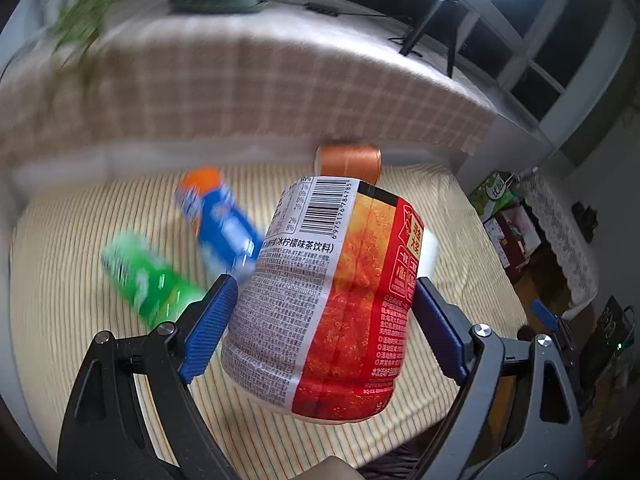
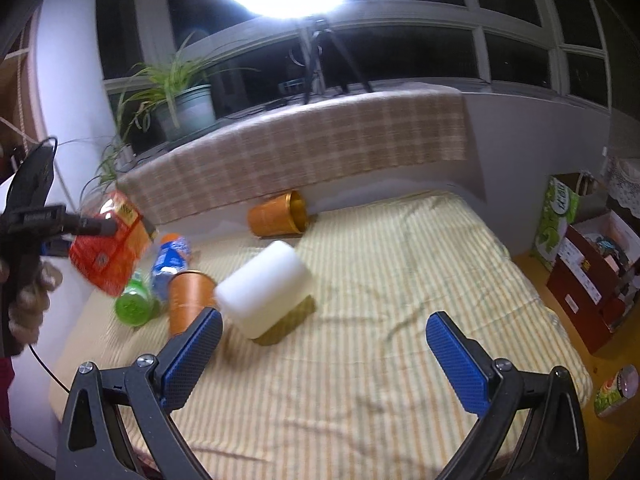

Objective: Flip cup upright
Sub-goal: 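Lift the red-and-white cup with the left tool toward the right tool, then close the right tool on the red-and-white cup while the left tool releases it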

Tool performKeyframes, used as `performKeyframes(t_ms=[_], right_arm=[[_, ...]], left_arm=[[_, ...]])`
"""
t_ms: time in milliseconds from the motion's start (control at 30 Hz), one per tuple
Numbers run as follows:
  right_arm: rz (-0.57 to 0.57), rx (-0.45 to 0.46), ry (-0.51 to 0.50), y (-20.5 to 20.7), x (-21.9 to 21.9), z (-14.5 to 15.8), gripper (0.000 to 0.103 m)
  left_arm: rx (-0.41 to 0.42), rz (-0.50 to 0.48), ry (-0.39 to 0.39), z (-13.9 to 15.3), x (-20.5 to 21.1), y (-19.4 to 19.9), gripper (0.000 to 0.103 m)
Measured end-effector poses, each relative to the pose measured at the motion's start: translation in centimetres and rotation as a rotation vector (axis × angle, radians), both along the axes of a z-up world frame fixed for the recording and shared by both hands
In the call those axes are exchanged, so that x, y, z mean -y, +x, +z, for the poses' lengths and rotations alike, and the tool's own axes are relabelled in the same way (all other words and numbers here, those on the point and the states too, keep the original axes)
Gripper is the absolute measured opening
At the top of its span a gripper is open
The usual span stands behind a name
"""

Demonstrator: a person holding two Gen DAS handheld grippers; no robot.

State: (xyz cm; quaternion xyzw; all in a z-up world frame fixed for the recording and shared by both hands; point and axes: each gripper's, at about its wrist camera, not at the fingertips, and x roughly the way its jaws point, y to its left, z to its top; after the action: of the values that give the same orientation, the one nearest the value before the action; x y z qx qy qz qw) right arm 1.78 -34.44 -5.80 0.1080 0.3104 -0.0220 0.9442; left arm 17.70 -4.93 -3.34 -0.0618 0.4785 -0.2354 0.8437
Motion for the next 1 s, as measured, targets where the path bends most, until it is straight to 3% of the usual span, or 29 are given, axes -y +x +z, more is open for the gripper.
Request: performKeyframes(t_ms=[333, 567, 767, 1000], right_arm=[[0.105, -0.021, 0.014, 0.5, -3.6, -0.5, 0.103], [0.164, -0.076, 0.051, 1.1, -5.4, -2.0, 0.103], [0.198, -0.106, 0.045, 1.5, -7.0, -2.7, 0.103], [0.231, -0.161, 0.121, 2.2, -7.6, -3.5, 0.103]], left_arm=[[-0.075, 0.095, -0.053, -5.4, -2.6, -6.3, 0.09], [-0.151, 0.163, -0.123, -8.8, -3.4, -7.4, 0.09], [-0.166, 0.19, -0.144, -10.2, -3.6, -7.7, 0.09], [-0.149, 0.194, -0.115, -10.2, -3.5, -7.6, 0.091]])
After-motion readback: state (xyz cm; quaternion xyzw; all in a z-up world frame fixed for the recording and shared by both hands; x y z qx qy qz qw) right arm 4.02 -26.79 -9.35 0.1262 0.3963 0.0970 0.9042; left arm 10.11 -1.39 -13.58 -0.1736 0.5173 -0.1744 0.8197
